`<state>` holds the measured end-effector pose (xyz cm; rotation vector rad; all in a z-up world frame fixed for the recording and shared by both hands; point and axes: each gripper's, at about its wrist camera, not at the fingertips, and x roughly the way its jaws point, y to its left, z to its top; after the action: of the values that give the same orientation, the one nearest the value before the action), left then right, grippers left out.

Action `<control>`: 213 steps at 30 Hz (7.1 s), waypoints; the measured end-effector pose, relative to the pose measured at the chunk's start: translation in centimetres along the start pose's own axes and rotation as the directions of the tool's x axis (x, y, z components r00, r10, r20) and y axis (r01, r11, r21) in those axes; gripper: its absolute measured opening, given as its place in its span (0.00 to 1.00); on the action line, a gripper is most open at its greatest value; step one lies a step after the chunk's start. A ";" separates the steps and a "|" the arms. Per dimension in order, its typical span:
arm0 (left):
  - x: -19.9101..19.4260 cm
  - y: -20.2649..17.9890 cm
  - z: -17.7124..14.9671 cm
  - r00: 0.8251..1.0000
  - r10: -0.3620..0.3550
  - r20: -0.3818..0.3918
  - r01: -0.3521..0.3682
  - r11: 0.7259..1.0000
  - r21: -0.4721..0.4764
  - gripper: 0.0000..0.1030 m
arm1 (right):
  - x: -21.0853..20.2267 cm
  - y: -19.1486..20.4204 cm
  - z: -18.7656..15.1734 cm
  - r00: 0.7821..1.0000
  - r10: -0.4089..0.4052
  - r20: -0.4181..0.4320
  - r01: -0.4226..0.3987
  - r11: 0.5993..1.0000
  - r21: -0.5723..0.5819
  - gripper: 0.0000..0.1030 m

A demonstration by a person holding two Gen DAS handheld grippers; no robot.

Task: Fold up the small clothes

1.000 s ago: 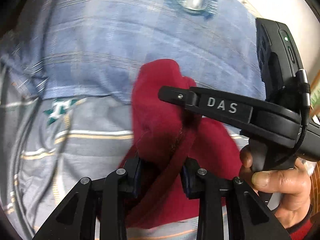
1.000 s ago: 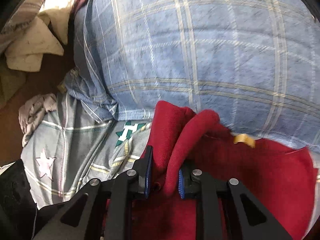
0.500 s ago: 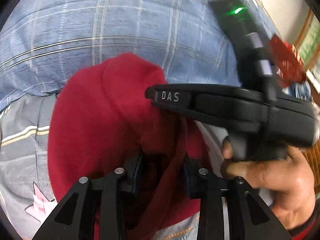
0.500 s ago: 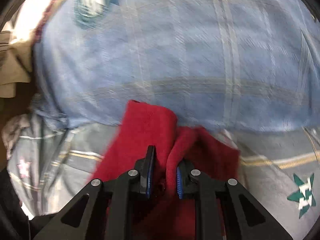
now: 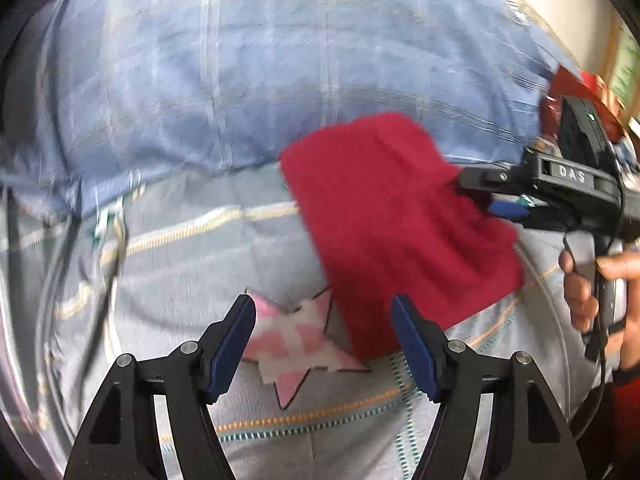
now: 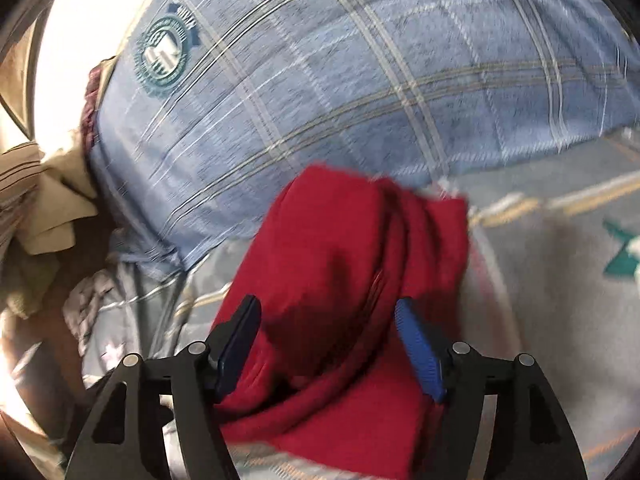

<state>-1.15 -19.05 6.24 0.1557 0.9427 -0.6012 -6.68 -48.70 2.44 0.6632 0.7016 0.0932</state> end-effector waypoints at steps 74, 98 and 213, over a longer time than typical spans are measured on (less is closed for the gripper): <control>13.2 0.7 5.7 0.940 -0.340 -0.025 0.328 0.921 -0.210 0.90 | 2.4 -5.4 -1.4 0.993 -0.071 0.099 0.070 0.997 0.015 0.86; -0.4 0.9 -8.1 0.995 -0.088 -0.048 0.081 0.988 -0.129 0.62 | -1.2 5.5 -15.4 0.990 -0.134 -0.034 0.126 0.978 -0.166 0.62; -10.0 -3.0 -11.2 0.961 0.191 0.203 -0.173 0.980 -0.100 0.76 | -6.6 11.6 -19.9 0.889 -0.407 0.209 0.455 0.838 -0.301 0.85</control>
<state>-15.16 -13.14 8.01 0.1020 0.7355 -0.3995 -22.62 -30.80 1.78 0.1605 0.6668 -0.2448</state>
